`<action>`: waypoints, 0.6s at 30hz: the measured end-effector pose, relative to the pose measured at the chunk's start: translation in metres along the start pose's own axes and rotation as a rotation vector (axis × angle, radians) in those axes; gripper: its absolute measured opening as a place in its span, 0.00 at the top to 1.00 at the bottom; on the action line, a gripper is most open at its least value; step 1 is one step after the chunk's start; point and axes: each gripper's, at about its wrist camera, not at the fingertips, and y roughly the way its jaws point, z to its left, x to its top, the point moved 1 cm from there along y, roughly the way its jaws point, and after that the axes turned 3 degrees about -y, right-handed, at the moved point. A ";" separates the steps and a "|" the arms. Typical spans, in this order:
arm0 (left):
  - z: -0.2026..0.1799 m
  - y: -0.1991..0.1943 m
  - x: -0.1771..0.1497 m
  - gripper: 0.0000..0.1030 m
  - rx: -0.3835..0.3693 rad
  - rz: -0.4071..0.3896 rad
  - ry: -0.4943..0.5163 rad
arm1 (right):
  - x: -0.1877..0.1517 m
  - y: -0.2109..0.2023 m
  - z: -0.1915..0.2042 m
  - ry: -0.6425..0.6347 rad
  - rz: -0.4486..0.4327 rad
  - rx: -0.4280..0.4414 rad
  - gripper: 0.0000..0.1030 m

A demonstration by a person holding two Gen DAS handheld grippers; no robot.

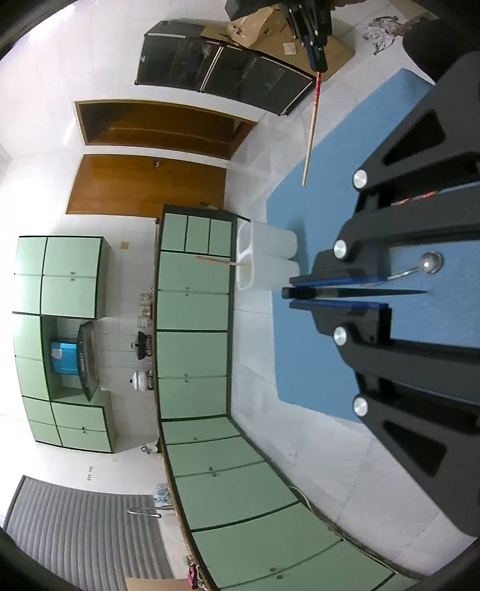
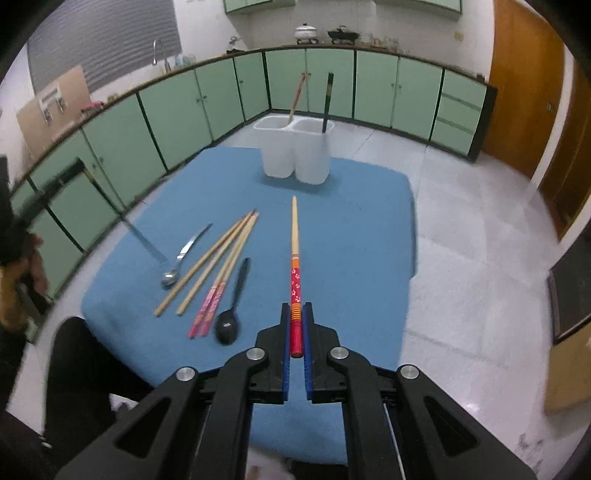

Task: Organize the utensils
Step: 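Lift the spoon and chopstick and carry both toward the white holder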

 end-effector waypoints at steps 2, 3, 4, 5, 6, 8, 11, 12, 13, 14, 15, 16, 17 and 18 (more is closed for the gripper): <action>0.000 0.000 -0.001 0.94 -0.005 -0.007 -0.014 | -0.014 0.015 0.005 0.006 -0.039 -0.013 0.94; -0.002 0.001 -0.003 0.94 -0.006 -0.005 -0.021 | -0.026 0.028 0.007 0.015 -0.040 -0.026 0.94; -0.001 0.000 -0.007 0.94 -0.009 -0.002 -0.027 | -0.036 0.039 0.007 0.032 -0.038 -0.017 0.94; -0.002 0.001 -0.010 0.94 -0.010 0.004 -0.031 | -0.053 0.057 0.010 0.076 -0.032 0.004 0.94; -0.004 0.002 -0.012 0.94 -0.012 0.006 -0.032 | -0.062 0.067 0.011 0.096 -0.034 0.015 0.94; -0.006 0.000 -0.013 0.94 -0.009 0.001 -0.017 | -0.078 0.079 0.015 0.127 -0.051 0.021 0.94; -0.009 -0.002 -0.010 0.94 -0.010 -0.004 0.005 | -0.076 0.063 0.019 0.129 -0.113 0.015 0.94; -0.009 -0.001 -0.009 0.94 -0.011 -0.003 0.008 | -0.069 0.058 0.021 0.112 -0.120 0.013 0.94; -0.008 0.000 -0.008 0.94 -0.013 -0.002 0.008 | -0.059 0.047 0.022 0.091 -0.143 0.011 0.94; -0.007 0.002 -0.007 0.94 -0.014 -0.001 0.005 | -0.048 0.039 0.022 0.074 -0.151 0.005 0.94; -0.006 0.004 -0.006 0.94 -0.016 0.002 0.000 | -0.039 0.034 0.021 0.063 -0.139 0.007 0.94; -0.005 0.005 -0.005 0.94 -0.017 0.001 -0.004 | -0.029 0.028 0.020 0.055 -0.142 0.018 0.94; -0.005 0.004 -0.009 0.94 -0.017 -0.002 -0.007 | -0.020 0.023 0.019 0.047 -0.145 0.030 0.94; -0.005 0.005 -0.008 0.94 -0.018 -0.005 -0.010 | -0.014 0.021 0.020 0.038 -0.135 0.033 0.94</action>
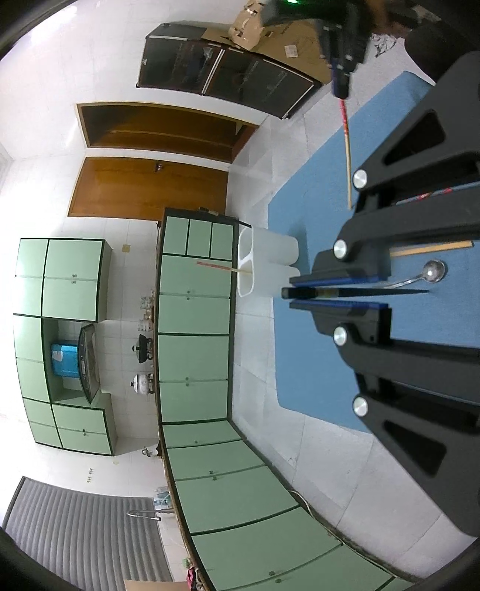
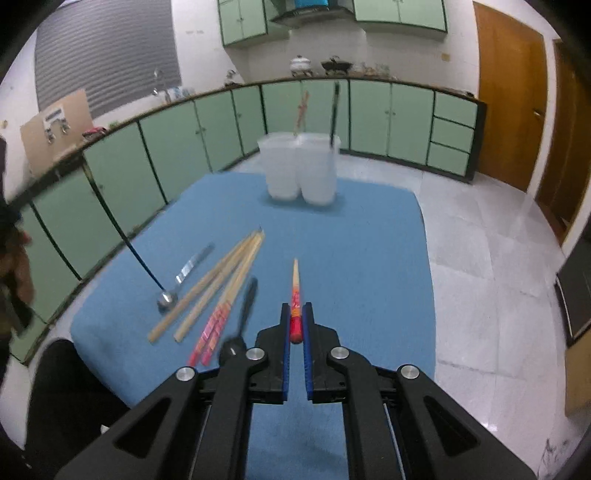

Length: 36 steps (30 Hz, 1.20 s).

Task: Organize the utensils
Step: 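Lift the spoon and chopstick and carry both toward the white holder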

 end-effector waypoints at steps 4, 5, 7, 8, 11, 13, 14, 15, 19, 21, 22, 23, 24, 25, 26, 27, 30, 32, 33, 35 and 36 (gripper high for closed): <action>0.001 0.002 0.004 0.94 -0.014 -0.009 -0.009 | 0.031 -0.005 0.003 -0.051 -0.014 0.005 0.94; 0.001 0.002 0.006 0.94 -0.019 -0.015 -0.010 | 0.037 -0.007 0.004 -0.061 -0.020 0.004 0.94; 0.002 0.006 0.015 0.94 -0.031 -0.023 -0.006 | 0.057 -0.006 0.004 -0.073 -0.029 0.009 0.94; 0.002 0.008 0.021 0.94 -0.039 -0.026 -0.002 | 0.066 -0.008 0.004 -0.073 -0.032 0.015 0.94; -0.001 0.020 0.043 0.94 -0.066 -0.034 0.017 | 0.106 -0.011 0.000 -0.089 -0.048 0.031 0.94; -0.002 0.032 0.064 0.94 -0.087 -0.040 0.028 | 0.141 -0.011 -0.007 -0.090 -0.057 0.051 0.94; -0.003 0.038 0.073 0.94 -0.097 -0.044 0.026 | 0.158 -0.011 -0.010 -0.088 -0.071 0.054 0.94; -0.004 0.042 0.080 0.94 -0.106 -0.047 0.023 | 0.169 -0.011 -0.013 -0.089 -0.079 0.057 0.94; -0.006 0.074 0.126 0.94 -0.142 -0.051 0.010 | 0.225 -0.008 -0.021 -0.079 -0.126 0.074 0.94; -0.010 0.084 0.142 0.94 -0.140 -0.067 0.021 | 0.240 -0.002 -0.023 -0.071 -0.120 0.091 0.94; -0.012 0.090 0.149 0.94 -0.136 -0.075 0.028 | 0.241 0.006 -0.023 -0.069 -0.086 0.113 0.93; -0.013 0.093 0.153 0.94 -0.140 -0.076 0.024 | 0.236 0.021 -0.022 -0.071 -0.026 0.132 0.90; -0.013 0.096 0.155 0.94 -0.144 -0.075 0.022 | 0.231 0.034 -0.023 -0.071 0.021 0.130 0.88; -0.015 0.097 0.154 0.94 -0.146 -0.083 0.027 | 0.221 0.052 -0.024 -0.068 0.069 0.126 0.85; -0.014 0.096 0.153 0.94 -0.147 -0.086 0.030 | 0.201 0.079 -0.023 -0.075 0.140 0.124 0.85; -0.015 0.096 0.150 0.94 -0.150 -0.087 0.028 | 0.188 0.099 -0.023 -0.074 0.194 0.125 0.85; -0.013 0.098 0.137 0.94 -0.151 -0.074 0.019 | 0.140 0.176 -0.024 -0.048 0.344 0.119 0.85; -0.010 0.098 0.130 0.94 -0.152 -0.061 0.015 | 0.123 0.215 -0.025 -0.051 0.393 0.090 0.85; -0.009 0.096 0.127 0.94 -0.152 -0.057 0.014 | 0.117 0.227 -0.026 -0.039 0.412 0.087 0.85; -0.004 0.092 0.123 0.94 -0.149 -0.056 0.016 | 0.103 0.256 -0.029 -0.018 0.455 0.090 0.83; -0.001 0.091 0.122 0.94 -0.144 -0.058 0.019 | 0.101 0.264 -0.027 -0.033 0.460 0.085 0.82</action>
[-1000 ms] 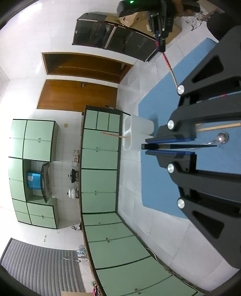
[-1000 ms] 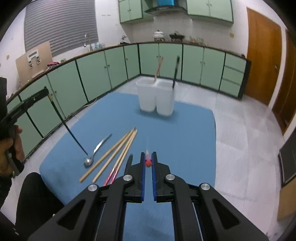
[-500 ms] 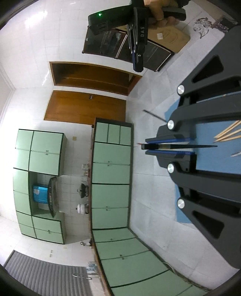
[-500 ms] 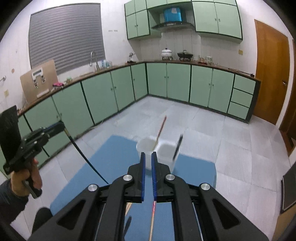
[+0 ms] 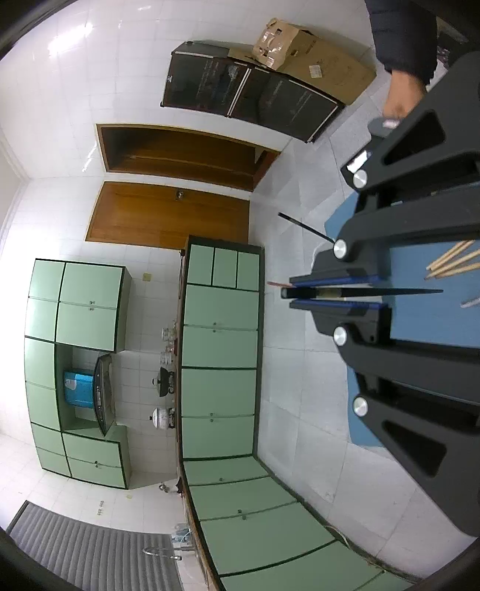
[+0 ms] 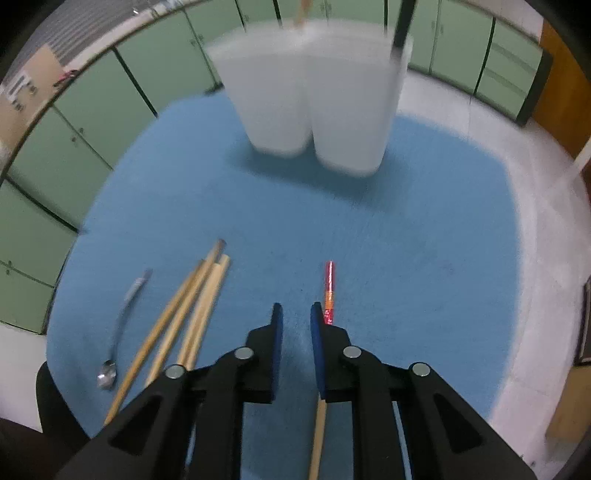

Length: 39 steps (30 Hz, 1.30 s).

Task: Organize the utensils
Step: 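Lift the spoon and chopstick and carry both toward the white holder, then bring the left tool's utensil over the holder while the right tool brings the red-patterned chopstick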

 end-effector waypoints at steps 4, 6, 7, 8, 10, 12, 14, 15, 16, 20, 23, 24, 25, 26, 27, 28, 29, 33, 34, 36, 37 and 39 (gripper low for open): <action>0.008 -0.009 -0.010 0.94 0.003 0.003 0.001 | 0.004 0.014 0.002 -0.039 0.017 -0.048 0.76; 0.011 -0.012 -0.012 0.94 0.004 0.004 -0.004 | 0.008 0.015 0.001 -0.034 0.027 -0.050 0.76; 0.013 -0.013 -0.014 0.94 0.005 0.005 -0.008 | 0.010 0.016 0.000 -0.026 0.030 -0.046 0.76; 0.015 -0.013 -0.015 0.94 0.005 0.006 -0.013 | 0.010 0.016 -0.001 -0.020 0.034 -0.042 0.77; 0.018 -0.014 -0.018 0.94 0.006 0.010 -0.018 | 0.015 0.006 -0.004 -0.008 0.025 -0.040 0.77; 0.021 -0.016 -0.020 0.94 0.003 0.012 -0.020 | 0.019 -0.008 -0.003 -0.041 -0.024 -0.062 0.74; 0.023 -0.018 -0.023 0.94 0.001 0.013 -0.022 | 0.017 -0.008 -0.009 -0.024 -0.014 -0.076 0.71; 0.024 -0.017 -0.024 0.94 0.000 0.013 -0.024 | 0.017 -0.004 -0.013 -0.012 -0.001 -0.071 0.71; 0.024 -0.018 -0.025 0.94 0.000 0.012 -0.025 | 0.016 0.000 -0.014 -0.014 0.004 -0.089 0.71; 0.024 -0.018 -0.026 0.94 -0.002 0.018 -0.029 | 0.016 0.012 -0.011 0.003 0.014 -0.085 0.71; 0.025 -0.017 -0.027 0.94 0.000 0.022 -0.032 | 0.017 0.009 -0.015 0.015 0.017 -0.078 0.94; 0.026 -0.016 -0.026 0.94 0.001 0.024 -0.033 | 0.017 0.007 -0.015 0.017 0.016 -0.074 0.94; 0.027 -0.015 -0.026 0.94 0.002 0.027 -0.037 | 0.015 0.006 -0.019 0.015 0.013 -0.078 0.94; 0.028 -0.013 -0.026 0.94 0.002 0.031 -0.041 | 0.013 0.001 -0.020 0.011 0.001 -0.084 0.94; 0.028 -0.012 -0.025 0.94 0.004 0.033 -0.042 | 0.009 -0.002 -0.017 0.011 -0.010 -0.081 0.94; 0.028 -0.012 -0.025 0.94 0.005 0.036 -0.042 | 0.007 -0.009 -0.015 0.011 -0.028 -0.078 0.94; 0.028 -0.011 -0.026 0.94 0.004 0.039 -0.042 | 0.005 -0.024 -0.013 0.003 -0.060 -0.075 0.94; 0.026 -0.007 -0.024 0.94 -0.005 0.055 -0.046 | 0.006 -0.087 0.001 -0.013 -0.189 -0.051 0.94; 0.026 -0.006 -0.023 0.94 -0.010 0.060 -0.049 | 0.005 -0.104 0.004 -0.019 -0.222 -0.050 0.94; 0.023 -0.002 -0.022 0.94 -0.012 0.069 -0.047 | 0.008 -0.138 0.009 -0.022 -0.298 -0.046 0.94; 0.022 -0.001 -0.020 0.94 -0.018 0.073 -0.046 | 0.010 -0.157 0.011 -0.023 -0.342 -0.045 0.94; 0.018 0.004 -0.013 0.94 -0.022 0.074 -0.037 | 0.022 -0.188 0.014 -0.024 -0.420 -0.038 0.94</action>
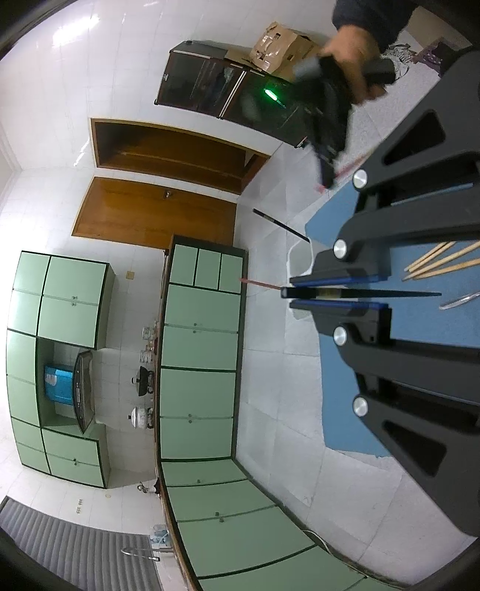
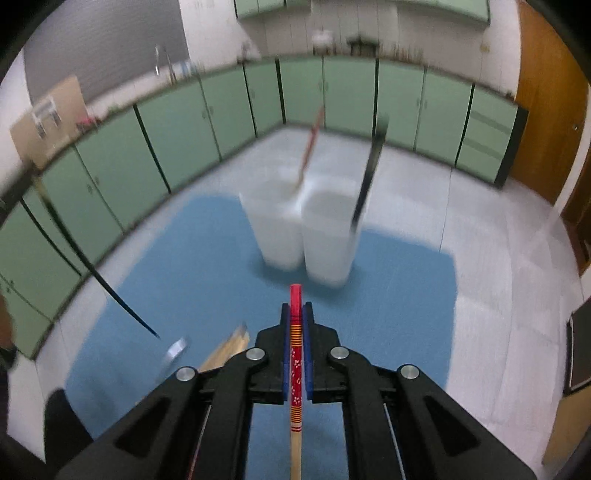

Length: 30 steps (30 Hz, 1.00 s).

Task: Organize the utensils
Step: 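Bring the left tool's utensil over the holder while the right tool brings the red-patterned chopstick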

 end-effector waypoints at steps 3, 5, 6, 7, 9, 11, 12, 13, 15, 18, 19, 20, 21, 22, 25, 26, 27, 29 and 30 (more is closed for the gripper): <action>-0.007 0.007 0.013 0.94 -0.007 0.000 0.017 | 0.027 -0.031 0.004 -0.016 -0.142 0.021 0.94; -0.010 0.013 0.020 0.94 -0.014 0.009 0.012 | 0.040 -0.031 0.007 0.001 -0.160 0.048 0.94; -0.011 0.016 0.024 0.94 -0.019 0.014 0.007 | 0.046 -0.032 0.004 0.021 -0.174 0.064 0.94; -0.013 0.018 0.026 0.94 -0.022 0.016 0.006 | 0.051 -0.034 0.006 0.017 -0.184 0.071 0.94; -0.017 0.019 0.030 0.94 -0.034 0.011 0.007 | 0.059 -0.038 0.012 -0.012 -0.226 0.054 0.94; -0.022 0.019 0.033 0.94 -0.033 -0.007 0.021 | 0.068 -0.037 0.013 -0.020 -0.283 0.031 0.94; -0.022 0.021 0.035 0.94 -0.034 -0.017 0.020 | 0.073 -0.038 0.012 -0.023 -0.320 0.016 0.94; -0.023 0.025 0.040 0.94 -0.030 -0.027 0.019 | 0.079 -0.038 0.012 -0.025 -0.370 -0.011 0.94; -0.022 0.034 0.051 0.94 -0.031 -0.048 0.011 | 0.088 -0.034 0.010 -0.010 -0.445 -0.044 0.94; -0.023 0.049 0.068 0.94 -0.025 -0.071 0.016 | 0.106 -0.013 0.004 0.026 -0.513 -0.083 0.94; -0.024 0.053 0.072 0.94 -0.023 -0.076 0.017 | 0.110 -0.007 0.004 0.019 -0.542 -0.117 0.94; -0.025 0.058 0.077 0.94 -0.021 -0.080 0.020 | 0.115 -0.003 0.003 0.026 -0.581 -0.139 0.94; -0.024 0.064 0.084 0.94 -0.022 -0.090 0.018 | 0.119 0.000 0.002 0.034 -0.598 -0.149 0.94; -0.024 0.067 0.089 0.94 -0.024 -0.098 0.017 | 0.125 0.002 0.001 0.035 -0.632 -0.180 0.94; -0.022 0.080 0.107 0.94 -0.027 -0.128 0.019 | 0.141 0.013 -0.005 0.053 -0.688 -0.208 0.94; -0.021 0.084 0.111 0.94 -0.026 -0.138 0.020 | 0.146 0.018 -0.006 0.055 -0.705 -0.215 0.94; -0.020 0.088 0.115 0.94 -0.027 -0.145 0.018 | 0.148 0.022 -0.009 0.058 -0.711 -0.217 0.94; -0.017 0.103 0.122 0.94 -0.027 -0.144 0.022 | 0.152 0.035 -0.013 0.065 -0.723 -0.235 0.94; -0.015 0.113 0.123 0.94 -0.024 -0.142 0.029 | 0.152 0.042 -0.014 0.063 -0.729 -0.250 0.94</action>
